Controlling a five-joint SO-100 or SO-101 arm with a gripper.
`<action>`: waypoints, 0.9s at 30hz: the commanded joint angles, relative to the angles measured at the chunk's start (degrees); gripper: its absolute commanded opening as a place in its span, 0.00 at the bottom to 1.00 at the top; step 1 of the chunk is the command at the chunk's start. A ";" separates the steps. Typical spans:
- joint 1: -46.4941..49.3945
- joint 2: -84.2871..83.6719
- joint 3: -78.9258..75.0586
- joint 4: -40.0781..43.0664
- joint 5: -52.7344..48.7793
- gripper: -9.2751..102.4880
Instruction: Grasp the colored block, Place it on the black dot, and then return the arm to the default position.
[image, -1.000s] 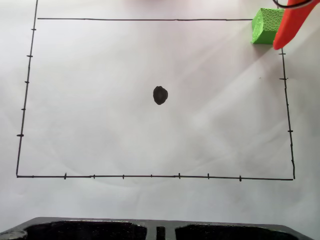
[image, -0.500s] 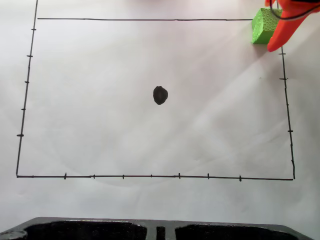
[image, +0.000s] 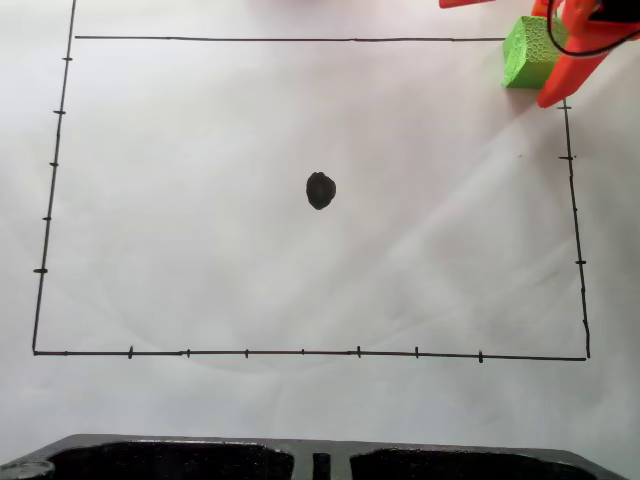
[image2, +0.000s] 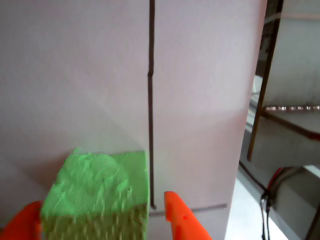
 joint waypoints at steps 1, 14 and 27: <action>0.97 0.18 -2.02 0.00 -1.14 0.33; 2.37 -0.35 -2.64 -0.18 -3.43 0.23; 7.82 6.06 -2.37 2.11 -8.79 0.16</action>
